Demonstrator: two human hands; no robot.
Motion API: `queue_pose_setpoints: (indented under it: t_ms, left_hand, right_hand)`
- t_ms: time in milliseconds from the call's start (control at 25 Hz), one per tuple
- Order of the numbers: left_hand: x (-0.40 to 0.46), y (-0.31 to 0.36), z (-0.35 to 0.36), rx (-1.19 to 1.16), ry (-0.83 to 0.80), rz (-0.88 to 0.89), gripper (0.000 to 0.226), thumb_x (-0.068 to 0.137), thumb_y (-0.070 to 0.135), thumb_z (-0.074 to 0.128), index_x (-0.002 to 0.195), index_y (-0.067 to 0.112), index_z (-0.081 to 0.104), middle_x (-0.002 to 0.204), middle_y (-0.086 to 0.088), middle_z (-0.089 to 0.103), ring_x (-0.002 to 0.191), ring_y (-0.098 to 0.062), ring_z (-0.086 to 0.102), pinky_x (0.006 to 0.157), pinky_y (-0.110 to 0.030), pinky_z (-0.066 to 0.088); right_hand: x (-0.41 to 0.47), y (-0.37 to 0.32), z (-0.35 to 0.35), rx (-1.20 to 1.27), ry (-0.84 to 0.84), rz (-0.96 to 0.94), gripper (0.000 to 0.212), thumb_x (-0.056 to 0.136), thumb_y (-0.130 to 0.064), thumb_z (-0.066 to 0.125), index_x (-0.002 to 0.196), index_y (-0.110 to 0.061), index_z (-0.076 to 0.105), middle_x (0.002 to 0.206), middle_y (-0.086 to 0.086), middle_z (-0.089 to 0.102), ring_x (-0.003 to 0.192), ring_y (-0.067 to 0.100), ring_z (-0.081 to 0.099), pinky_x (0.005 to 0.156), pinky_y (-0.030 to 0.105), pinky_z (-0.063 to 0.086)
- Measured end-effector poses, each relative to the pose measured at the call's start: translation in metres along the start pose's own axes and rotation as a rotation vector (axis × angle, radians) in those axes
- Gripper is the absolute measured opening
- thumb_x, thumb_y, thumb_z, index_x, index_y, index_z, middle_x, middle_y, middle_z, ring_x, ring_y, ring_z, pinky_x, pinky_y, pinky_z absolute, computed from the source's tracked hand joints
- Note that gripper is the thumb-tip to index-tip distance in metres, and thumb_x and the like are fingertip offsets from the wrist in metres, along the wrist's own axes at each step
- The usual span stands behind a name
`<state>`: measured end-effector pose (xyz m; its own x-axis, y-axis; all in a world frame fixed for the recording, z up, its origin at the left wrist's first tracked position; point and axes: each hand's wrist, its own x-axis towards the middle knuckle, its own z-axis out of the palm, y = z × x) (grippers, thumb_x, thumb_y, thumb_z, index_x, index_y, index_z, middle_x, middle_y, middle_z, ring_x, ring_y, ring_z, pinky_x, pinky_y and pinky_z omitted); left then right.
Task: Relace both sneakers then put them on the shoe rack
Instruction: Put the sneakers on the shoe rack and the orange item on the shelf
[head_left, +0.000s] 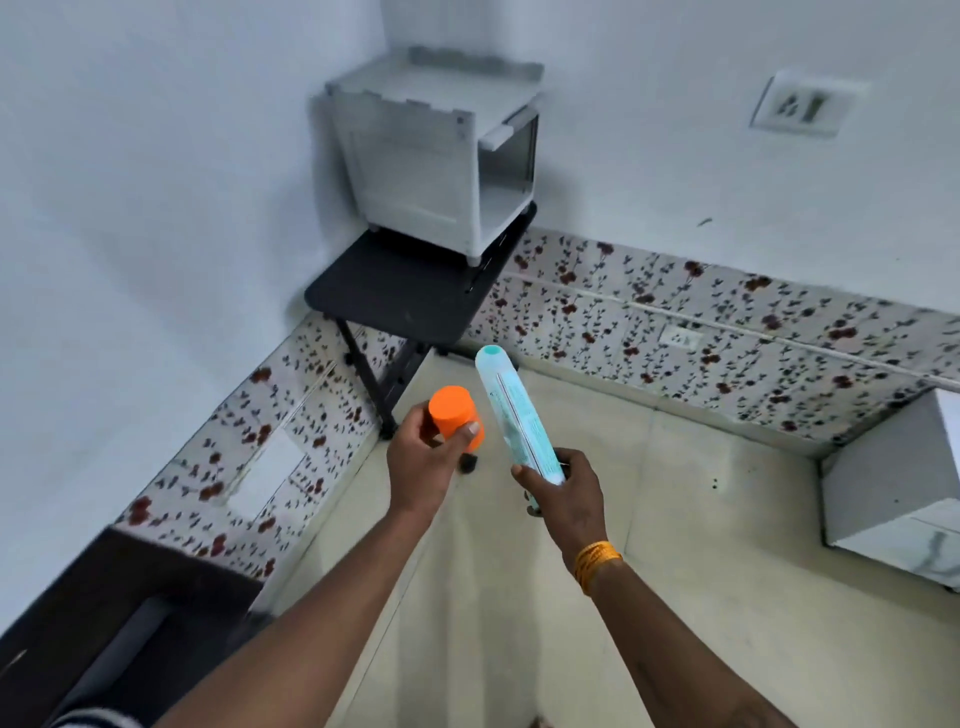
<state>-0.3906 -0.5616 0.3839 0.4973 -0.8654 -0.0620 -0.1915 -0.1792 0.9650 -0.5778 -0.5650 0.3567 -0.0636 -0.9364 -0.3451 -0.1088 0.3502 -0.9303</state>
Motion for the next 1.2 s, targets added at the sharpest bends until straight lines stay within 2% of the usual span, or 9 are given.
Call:
queue_pose_setpoints:
  t_ms: [200,400,520,640,720,840,960,1080,1200]
  left_hand:
    - [0.046,0.047,0.08,-0.027,-0.018,0.049,0.035,0.077,0.043,0.088,0.106,0.032,0.071,0.101,0.014,0.074,0.1,-0.006,0.069,0.087,-0.031,0.055]
    - [0.127,0.069,0.16,-0.041,0.006,0.06,0.036,0.078,0.039,0.089,0.108,0.029,0.07,0.101,0.013,0.074,0.097,-0.002,0.068,0.084,-0.027,0.053]
    - [0.184,0.075,0.203,-0.087,0.034,0.042,0.044,0.079,0.032,0.089,0.117,0.028,0.066,0.105,0.014,0.071,0.097,0.002,0.066,0.079,-0.019,0.048]
    - [0.248,0.083,0.242,-0.102,0.073,0.006,0.045,0.079,0.027,0.089,0.116,0.031,0.064,0.104,0.015,0.07,0.096,0.002,0.066,0.079,-0.02,0.049]
    - [0.292,0.088,0.264,-0.103,0.112,-0.001,0.047,0.077,0.027,0.089,0.118,0.032,0.065,0.107,0.013,0.072,0.099,-0.003,0.068,0.085,-0.025,0.052]
    - [0.347,0.091,0.289,-0.109,0.19,-0.038,0.048,0.076,0.026,0.089,0.118,0.032,0.066,0.11,0.012,0.073,0.104,-0.009,0.069,0.091,-0.031,0.055]
    - [0.394,0.089,0.312,-0.112,0.299,-0.066,0.046,0.078,0.02,0.088,0.118,0.029,0.068,0.107,0.012,0.074,0.099,-0.003,0.07,0.087,-0.027,0.054]
    - [0.435,0.083,0.332,-0.098,0.441,-0.092,0.04,0.079,0.018,0.089,0.114,0.025,0.069,0.102,0.012,0.074,0.093,-0.002,0.07,0.081,-0.021,0.05]
    - [0.471,0.073,0.35,-0.025,0.615,-0.143,0.042,0.078,0.025,0.089,0.113,0.024,0.068,0.099,0.013,0.072,0.092,-0.005,0.068,0.083,-0.026,0.051]
  right_hand:
    - [0.069,-0.045,-0.05,-0.025,0.019,-0.053,0.039,0.087,-0.039,0.081,0.116,-0.023,0.06,0.104,0.0,0.067,0.085,0.021,0.071,0.06,0.027,0.062]
    - [0.175,-0.079,-0.075,-0.074,0.024,-0.088,0.033,0.09,-0.031,0.074,0.118,-0.024,0.058,0.105,-0.003,0.065,0.085,0.018,0.069,0.068,0.036,0.065]
    - [0.252,-0.098,-0.076,-0.117,-0.022,-0.111,0.035,0.091,-0.03,0.069,0.123,-0.027,0.055,0.11,-0.004,0.064,0.089,0.017,0.068,0.076,0.043,0.064]
    - [0.328,-0.125,-0.075,-0.2,-0.068,-0.144,0.046,0.089,-0.036,0.067,0.13,-0.024,0.052,0.116,-0.001,0.063,0.092,0.015,0.067,0.074,0.038,0.064]
    - [0.379,-0.147,-0.071,-0.238,-0.107,-0.177,0.045,0.094,-0.033,0.066,0.134,-0.022,0.05,0.118,0.001,0.063,0.089,0.015,0.066,0.07,0.034,0.064]
    - [0.443,-0.174,-0.059,-0.307,-0.167,-0.206,0.046,0.098,-0.032,0.063,0.14,-0.022,0.046,0.12,0.002,0.063,0.087,0.013,0.066,0.063,0.028,0.06]
    - [0.505,-0.19,-0.043,-0.351,-0.243,-0.258,0.048,0.099,-0.032,0.062,0.142,-0.022,0.043,0.12,0.003,0.061,0.086,0.013,0.065,0.059,0.025,0.056]
    - [0.565,-0.2,-0.026,-0.396,-0.322,-0.346,0.046,0.098,-0.032,0.061,0.138,-0.022,0.041,0.119,0.005,0.059,0.089,0.017,0.064,0.07,0.041,0.062]
    - [0.618,-0.207,-0.008,-0.423,-0.427,-0.444,0.051,0.092,-0.03,0.062,0.138,-0.016,0.044,0.121,0.004,0.055,0.103,0.023,0.061,0.083,0.039,0.058]
